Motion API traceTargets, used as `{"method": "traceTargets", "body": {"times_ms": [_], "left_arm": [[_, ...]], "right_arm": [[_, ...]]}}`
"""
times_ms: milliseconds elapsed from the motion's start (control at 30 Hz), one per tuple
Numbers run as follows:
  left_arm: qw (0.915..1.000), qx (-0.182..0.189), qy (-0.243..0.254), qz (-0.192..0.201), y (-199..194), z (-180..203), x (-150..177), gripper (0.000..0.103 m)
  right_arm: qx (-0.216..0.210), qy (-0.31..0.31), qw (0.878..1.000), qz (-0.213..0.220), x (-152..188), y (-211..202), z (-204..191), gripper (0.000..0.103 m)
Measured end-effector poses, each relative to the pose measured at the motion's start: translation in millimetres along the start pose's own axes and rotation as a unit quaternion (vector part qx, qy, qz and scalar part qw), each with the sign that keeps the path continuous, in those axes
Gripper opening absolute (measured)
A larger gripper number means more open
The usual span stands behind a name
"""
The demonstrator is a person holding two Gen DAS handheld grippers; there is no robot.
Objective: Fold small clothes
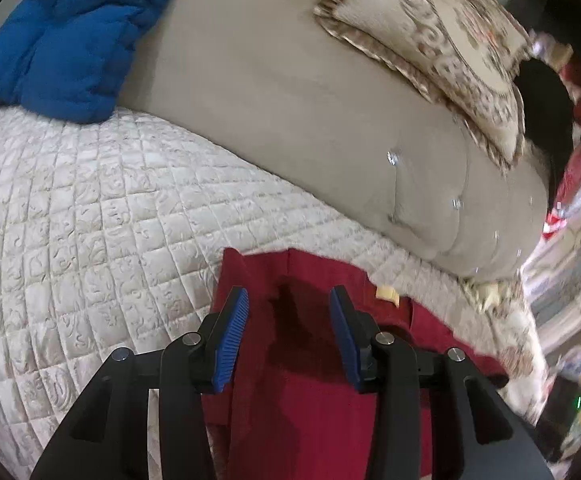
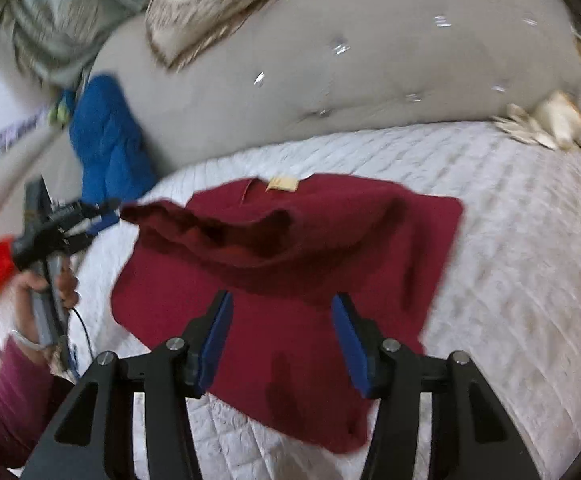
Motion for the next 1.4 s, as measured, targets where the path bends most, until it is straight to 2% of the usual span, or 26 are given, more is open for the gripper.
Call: {"method": "traceTargets", "body": {"times_ms": [100, 233, 333, 400, 500, 567, 633, 767, 800, 867, 900, 1000, 1167, 1300, 1400], "left_arm": [[0.9997, -0.013, 0.021, 0.003, 2, 8, 4, 0.02], [0.9997, -0.013, 0.022, 0.005, 7, 7, 4, 0.02], [0.9998, -0.015, 0.013, -0.003, 15, 4, 2, 0.02], [0.9998, -0.012, 0.013, -0.01, 19, 5, 3, 0.02], [0.9995, -0.015, 0.026, -0.012, 23, 10, 5, 0.022], [0.9992, -0.024, 0.025, -0.019, 32, 11, 5, 0.022], [0.9986, -0.033, 0.02, -0.036, 45, 10, 4, 0.022], [0.9944, -0.087, -0.005, -0.06, 74, -8, 3, 0.023], [0.9933, -0.091, -0.015, -0.07, 81, -14, 4, 0.025], [0.9929, -0.095, -0.025, -0.066, 87, -21, 4, 0.035], [0.9925, -0.102, -0.025, -0.062, 88, -23, 4, 0.041], [0.9922, -0.105, -0.024, -0.062, 88, -24, 5, 0.042], [0.9917, -0.118, -0.003, -0.05, 80, -18, 8, 0.042], [0.992, -0.119, 0.007, -0.042, 69, -9, 10, 0.042], [0.9924, -0.117, 0.014, -0.036, 61, -5, 11, 0.042]], "right_arm": [[0.034, 0.003, 0.999, 0.004, -32, 26, -3, 0.055], [0.04, 0.076, 0.995, 0.047, -81, 47, 22, 0.057], [0.066, 0.117, 0.991, 0.024, -97, 71, 44, 0.059], [0.053, 0.13, 0.99, 0.012, -94, 69, 48, 0.059], [0.048, 0.116, 0.991, 0.049, -80, 35, 40, 0.061], [0.045, 0.102, 0.991, 0.076, -68, 12, 34, 0.069], [0.052, 0.087, 0.992, 0.068, -63, 7, 31, 0.069], [0.087, 0.079, 0.993, 0.029, -71, 35, 41, 0.068], [0.102, 0.087, 0.991, 0.023, -74, 46, 48, 0.067], [0.115, 0.104, 0.988, 0.002, -77, 69, 61, 0.057], [0.121, 0.109, 0.987, -0.001, -78, 77, 65, 0.057], [0.144, 0.086, 0.986, 0.014, -79, 77, 55, 0.058], [0.121, 0.093, 0.988, 0.017, -70, 42, 45, 0.059], [0.109, 0.087, 0.99, 0.032, -54, 2, 31, 0.065], [0.11, 0.079, 0.99, 0.028, -38, -15, 20, 0.066]]}}
Point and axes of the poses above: each gripper's, at about its wrist camera, not at the fingertips, and y roughly the way its jaws point, z to its right, x to its underside, the point moved 1 cm from there along y, roughly the way its jaws point, and after that the axes turned 5 degrees about -z, right-handed, at the moved point
